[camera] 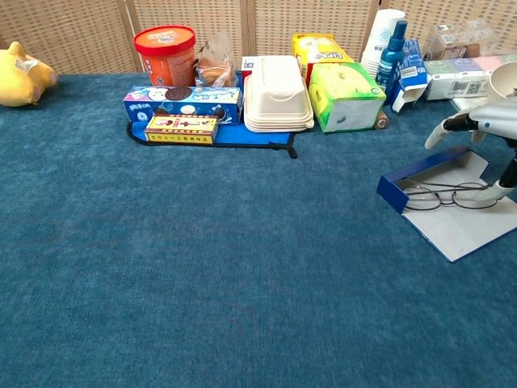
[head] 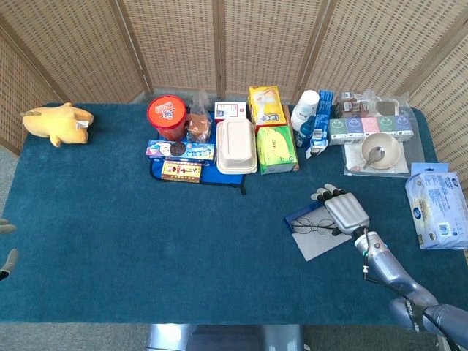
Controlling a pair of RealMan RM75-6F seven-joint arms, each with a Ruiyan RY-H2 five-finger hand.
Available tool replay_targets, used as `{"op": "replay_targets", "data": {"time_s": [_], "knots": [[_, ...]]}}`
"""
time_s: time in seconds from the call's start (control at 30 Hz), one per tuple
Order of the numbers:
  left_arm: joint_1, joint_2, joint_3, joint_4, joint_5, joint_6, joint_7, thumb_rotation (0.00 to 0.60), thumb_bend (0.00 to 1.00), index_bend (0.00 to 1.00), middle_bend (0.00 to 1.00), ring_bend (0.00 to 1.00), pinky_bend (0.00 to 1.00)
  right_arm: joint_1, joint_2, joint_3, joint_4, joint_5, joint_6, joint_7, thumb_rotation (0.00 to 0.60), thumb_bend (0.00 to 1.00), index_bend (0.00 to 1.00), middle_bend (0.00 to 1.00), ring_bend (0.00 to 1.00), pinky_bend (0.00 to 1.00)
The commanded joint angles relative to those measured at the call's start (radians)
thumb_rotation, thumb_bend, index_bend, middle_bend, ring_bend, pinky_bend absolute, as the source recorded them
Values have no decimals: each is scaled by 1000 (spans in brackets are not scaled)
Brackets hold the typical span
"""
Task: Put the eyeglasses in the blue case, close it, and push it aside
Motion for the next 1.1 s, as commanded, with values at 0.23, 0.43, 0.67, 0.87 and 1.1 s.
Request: {"op": "replay_targets", "data": {"time_s": [0.23, 0.43, 0.67, 0.87, 1.1], "knots": [[0, -4, 0, 3, 1, 1, 0, 599, 340, 338, 313, 298, 239, 15, -8, 1, 17, 13, -12, -31, 600, 109, 213, 191, 121, 283], [-2, -5, -2, 6, -1, 0, -2, 600, 340, 338, 312, 298, 239, -4, 1, 0, -10, 14, 26, -28, 600, 107, 202, 191, 119, 283], [-6, -8, -3, 10, 0, -4, -3, 600, 339, 338, 312, 298, 239, -14, -9, -10, -26, 16, 36, -43, 600, 107, 177, 178, 105, 275], [-3, -6, -4, 12, 0, 2, -6, 599, 340, 338, 312, 298, 239, -4, -37, -8, 20, 7, 32, -28, 600, 107, 171, 178, 105, 275], [0, -6, -3, 13, 0, 6, -7, 600, 340, 338, 312, 298, 239, 19, -75, 0, 107, -29, 39, 21, 600, 106, 166, 178, 105, 275]]}}
